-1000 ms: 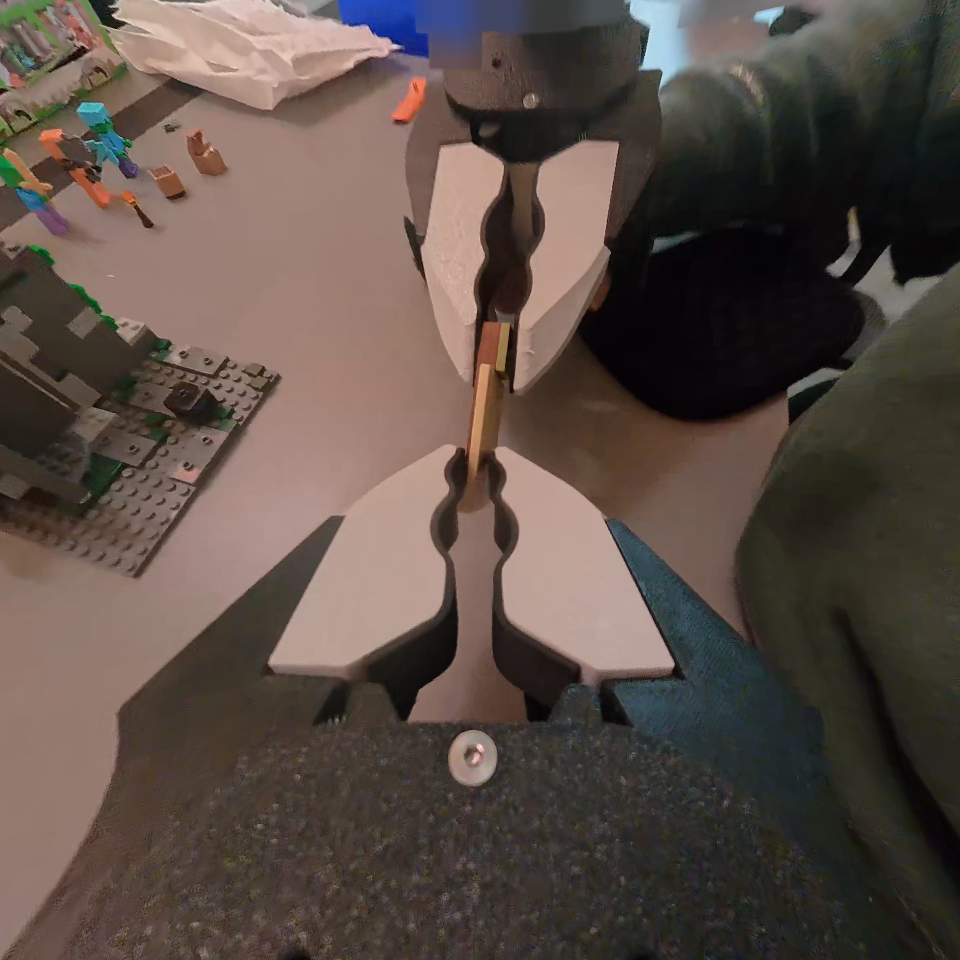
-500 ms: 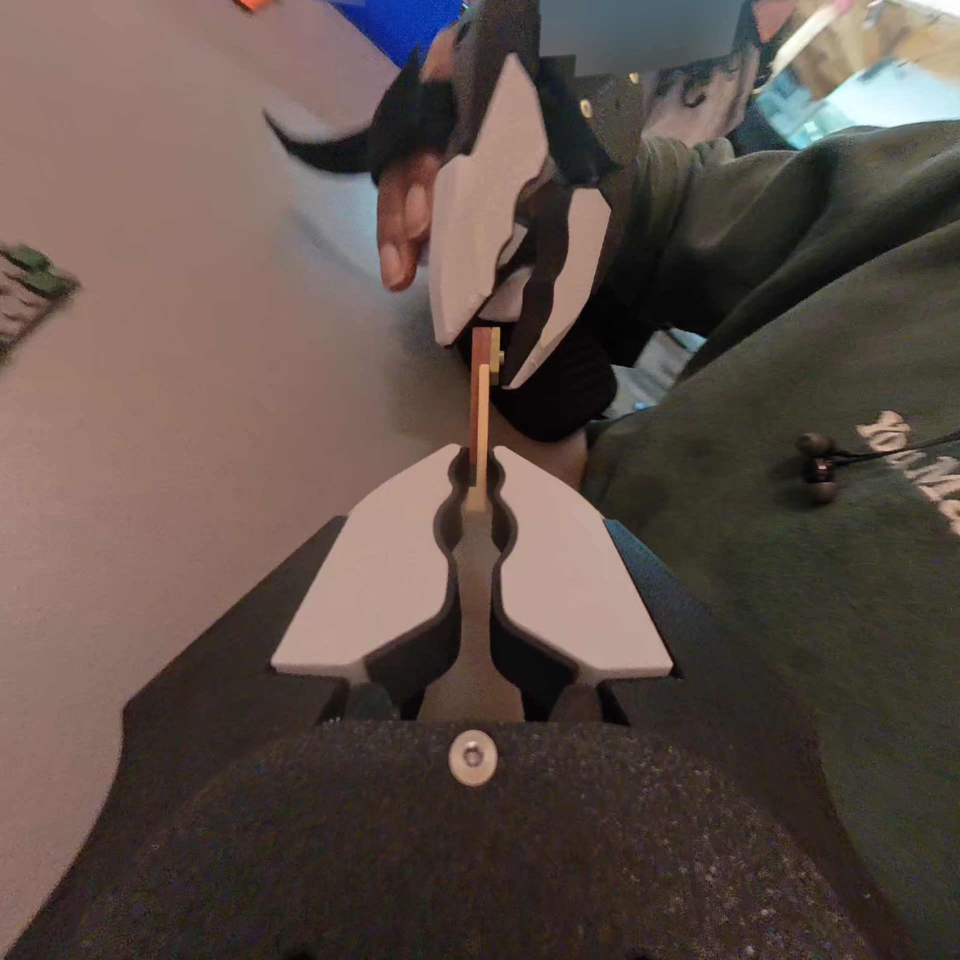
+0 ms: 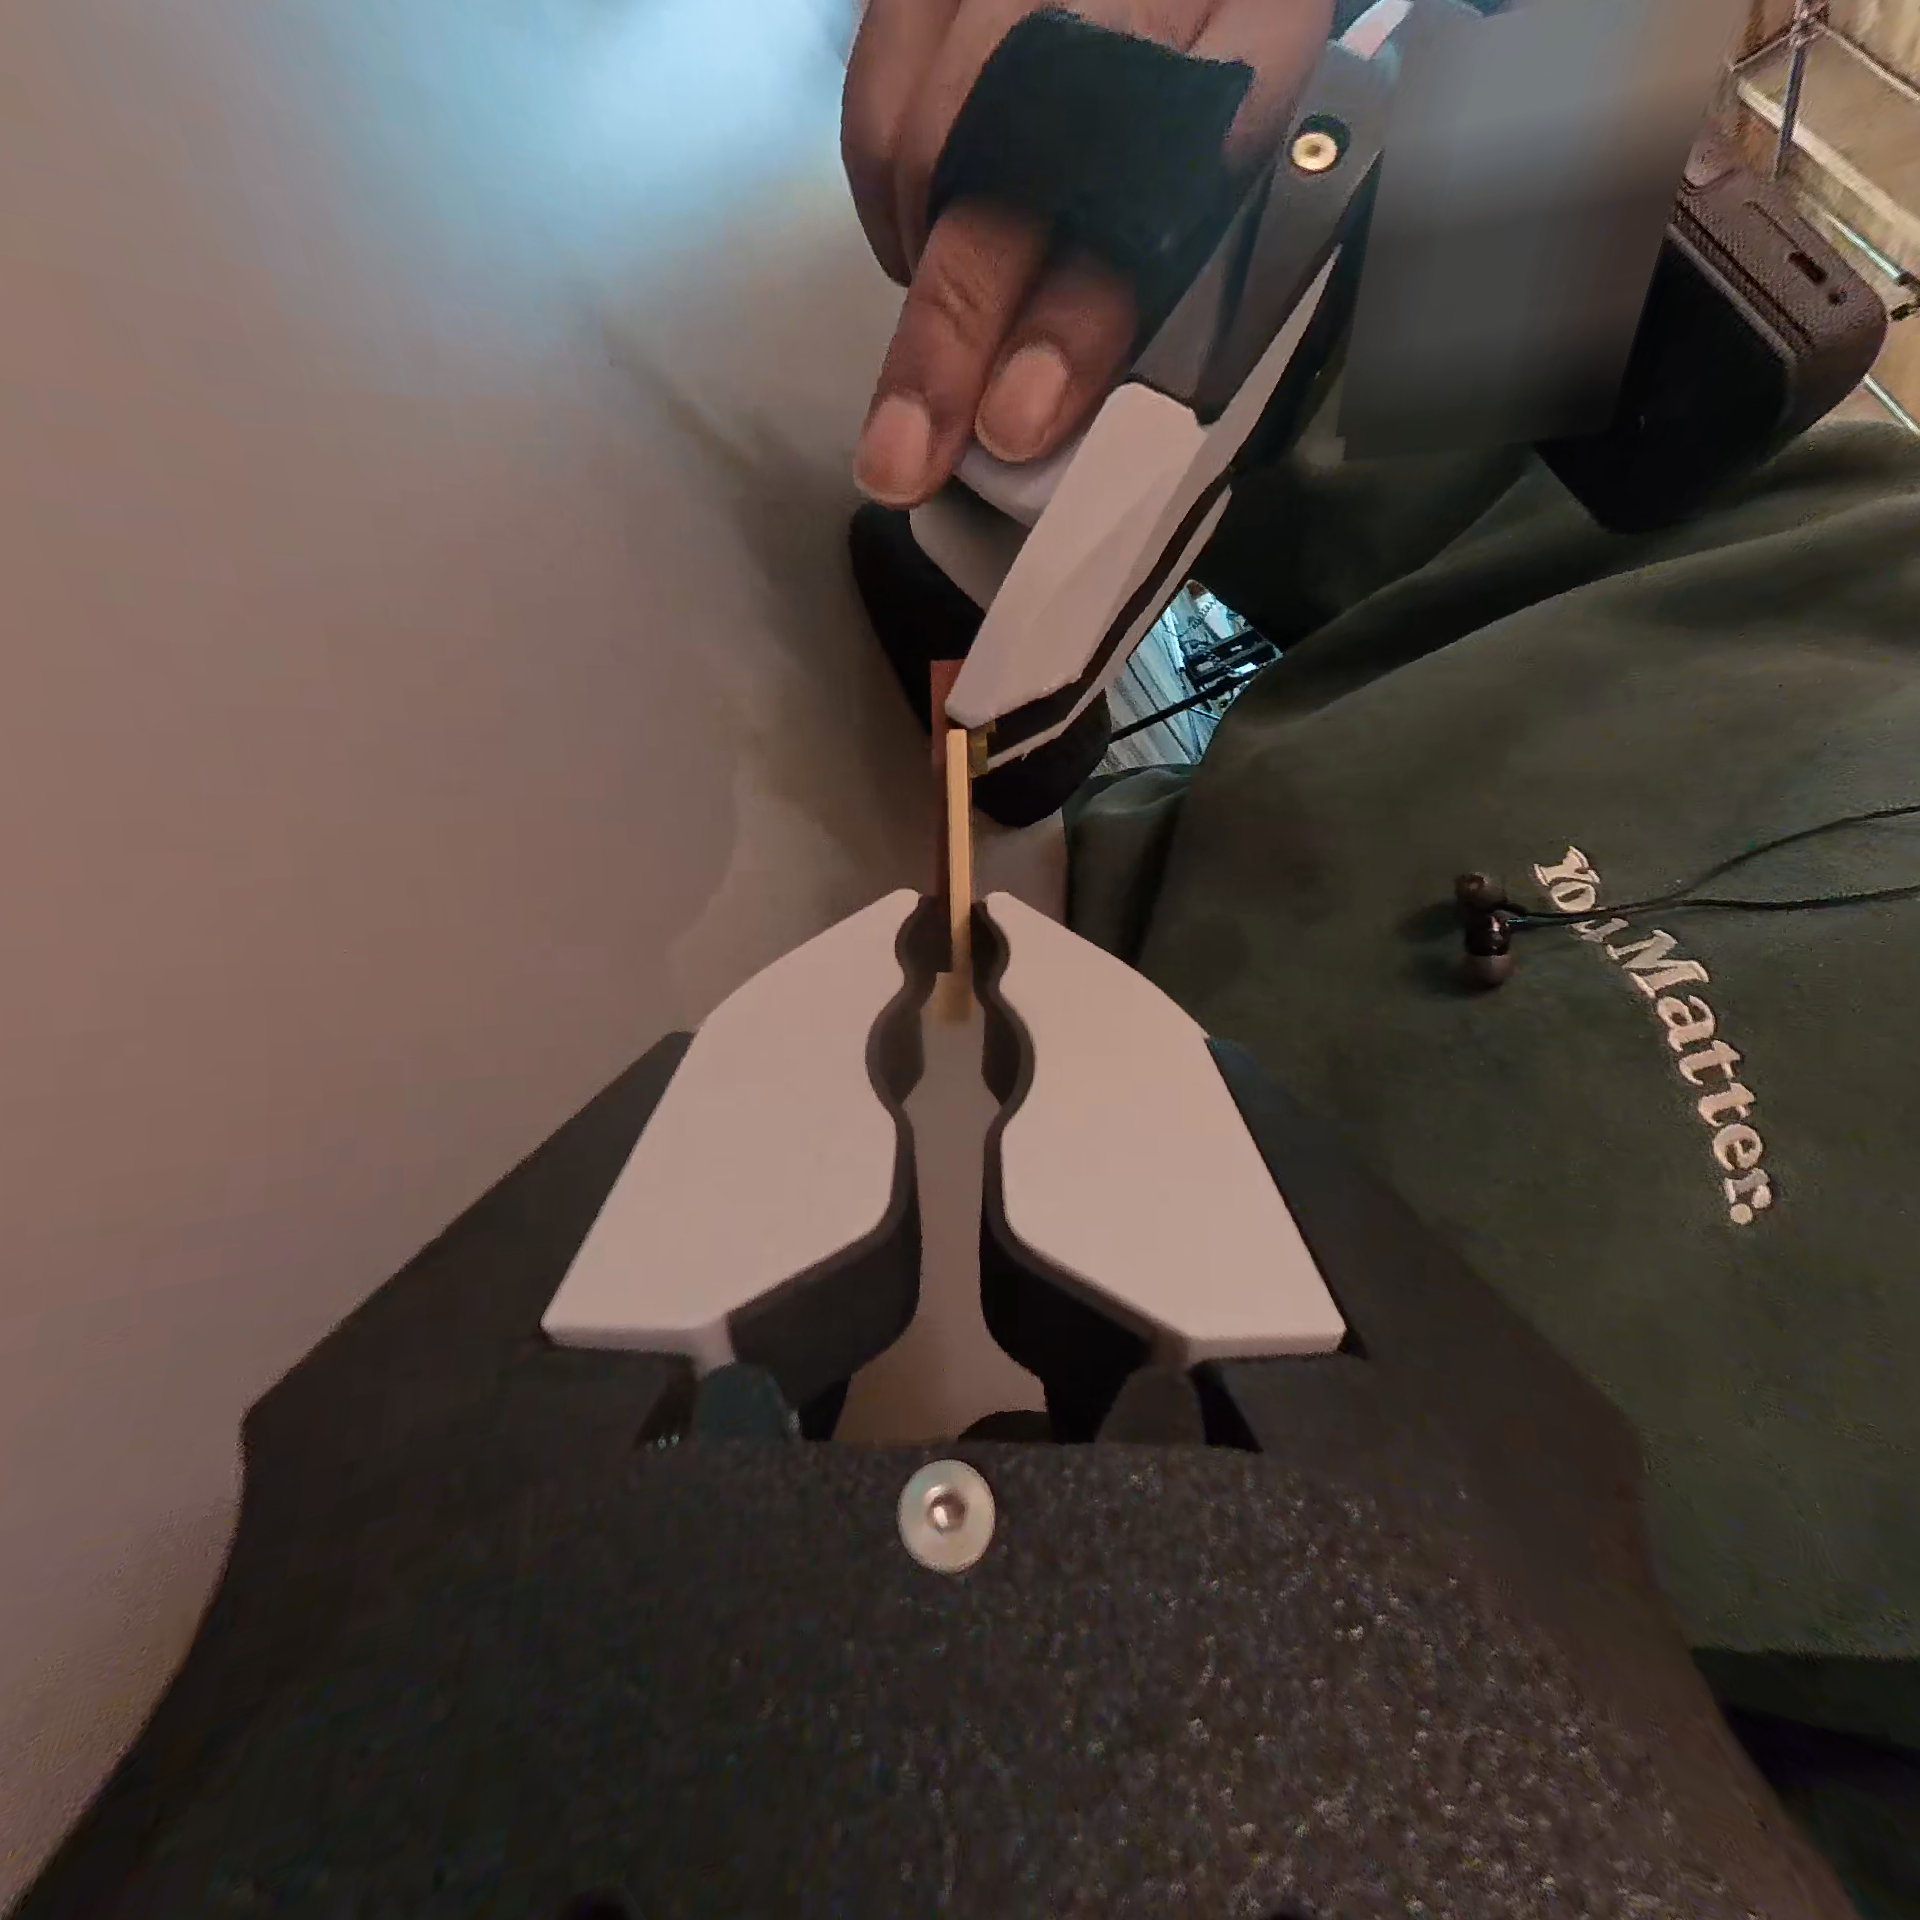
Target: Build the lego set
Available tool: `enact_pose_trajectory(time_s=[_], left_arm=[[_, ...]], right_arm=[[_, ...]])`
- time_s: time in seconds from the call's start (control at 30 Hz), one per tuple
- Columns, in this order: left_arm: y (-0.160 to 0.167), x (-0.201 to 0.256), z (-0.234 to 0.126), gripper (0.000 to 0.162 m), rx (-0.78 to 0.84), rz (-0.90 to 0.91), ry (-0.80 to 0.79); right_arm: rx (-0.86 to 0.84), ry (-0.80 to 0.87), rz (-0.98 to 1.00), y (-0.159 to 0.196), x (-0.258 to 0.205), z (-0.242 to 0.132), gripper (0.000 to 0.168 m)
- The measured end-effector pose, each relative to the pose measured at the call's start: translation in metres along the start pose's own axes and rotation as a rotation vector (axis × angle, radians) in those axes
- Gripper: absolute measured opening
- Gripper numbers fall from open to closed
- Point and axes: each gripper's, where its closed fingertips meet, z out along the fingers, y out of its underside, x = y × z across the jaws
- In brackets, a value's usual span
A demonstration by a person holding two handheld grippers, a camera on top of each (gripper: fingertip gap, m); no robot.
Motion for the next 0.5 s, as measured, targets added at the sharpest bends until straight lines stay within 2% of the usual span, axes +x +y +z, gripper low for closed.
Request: enact_pose_trajectory(time_s=[0.03, 0.13, 0.27, 0.33, 0.5], left_arm=[[-0.001, 0.0, 0.0, 0.006, 0.01, 0.014, -0.008], [-0.011, -0.001, -0.003, 0.011, 0.07, 0.091, -0.072], [-0.028, -0.012, -0.015, 0.034, 0.144, 0.337, -0.33], [-0.036, -0.009, -0.016, 0.039, 0.176, 0.473, -0.425], [-0.038, -0.012, -0.006, 0.046, 0.127, 0.711, -0.616]], right_arm=[[0.012, -0.002, 0.034, 0.001, 0.0, 0.0, 0.016], [0.076, -0.016, 0.202, 0.004, 0.005, -0.004, 0.016], [0.161, -0.024, 0.485, 0.021, 0.018, -0.016, 0.016], [0.217, -0.03, 0.609, 0.027, 0.023, -0.021, 0.016], [0.284, -0.039, 0.725, 0.031, 0.026, -0.027, 0.016]])
